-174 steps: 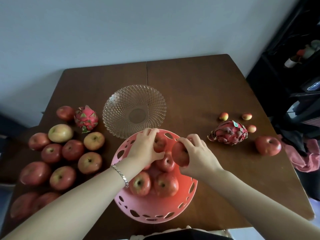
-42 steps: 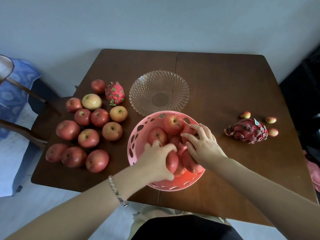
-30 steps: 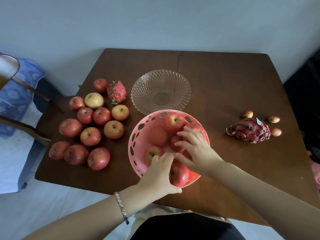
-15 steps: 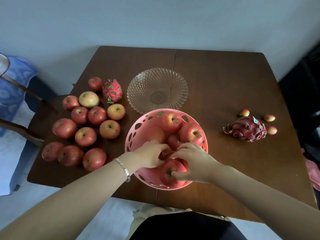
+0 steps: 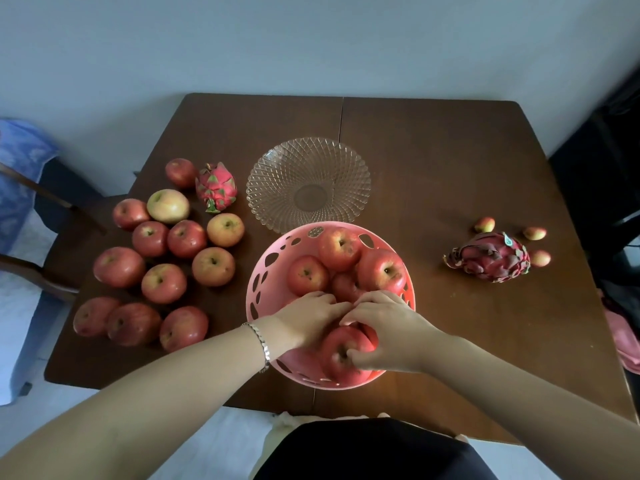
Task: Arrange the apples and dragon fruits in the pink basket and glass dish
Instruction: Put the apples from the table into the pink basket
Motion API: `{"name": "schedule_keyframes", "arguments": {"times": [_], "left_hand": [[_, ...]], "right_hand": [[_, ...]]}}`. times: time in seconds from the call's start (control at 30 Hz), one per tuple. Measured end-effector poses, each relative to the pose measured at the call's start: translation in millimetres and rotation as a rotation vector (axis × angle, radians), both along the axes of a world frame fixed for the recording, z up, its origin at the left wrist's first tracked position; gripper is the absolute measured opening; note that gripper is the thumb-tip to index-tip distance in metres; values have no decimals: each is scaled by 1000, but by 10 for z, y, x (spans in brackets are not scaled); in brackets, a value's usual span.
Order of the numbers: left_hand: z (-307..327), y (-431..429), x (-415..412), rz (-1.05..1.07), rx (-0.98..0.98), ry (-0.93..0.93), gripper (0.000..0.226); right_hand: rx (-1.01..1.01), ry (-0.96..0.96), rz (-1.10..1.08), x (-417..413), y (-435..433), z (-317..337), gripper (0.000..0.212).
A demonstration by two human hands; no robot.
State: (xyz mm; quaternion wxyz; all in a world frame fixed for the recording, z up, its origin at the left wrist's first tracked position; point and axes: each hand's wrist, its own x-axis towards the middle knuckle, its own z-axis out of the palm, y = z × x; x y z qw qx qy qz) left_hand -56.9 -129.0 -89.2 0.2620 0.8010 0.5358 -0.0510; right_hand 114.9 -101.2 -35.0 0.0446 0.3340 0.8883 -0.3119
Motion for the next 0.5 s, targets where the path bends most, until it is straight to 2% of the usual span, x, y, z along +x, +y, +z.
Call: {"name": "schedule_keyframes", "arguments": {"times": [0.23, 0.3, 0.37, 0.4, 0.47, 0.5], "left_hand": [[70, 28, -61, 72, -134, -47, 58], [161, -11, -117, 140, -69, -153, 53], [287, -58, -144, 323, -14, -276, 39], [346, -86, -139, 442, -73, -327, 36], [411, -127, -107, 625, -382, -404, 46], [410, -147, -84, 650, -531, -391, 53]], "right_hand": [[25, -16, 30, -21, 13, 11, 49], [32, -19, 40, -14, 16, -7, 50], [26, -13, 49, 2, 23, -23, 49], [15, -10, 58, 14, 33, -32, 49], [-14, 25, 75, 44, 73, -35, 44], [-40, 53, 72, 63, 107, -34, 40]]}}
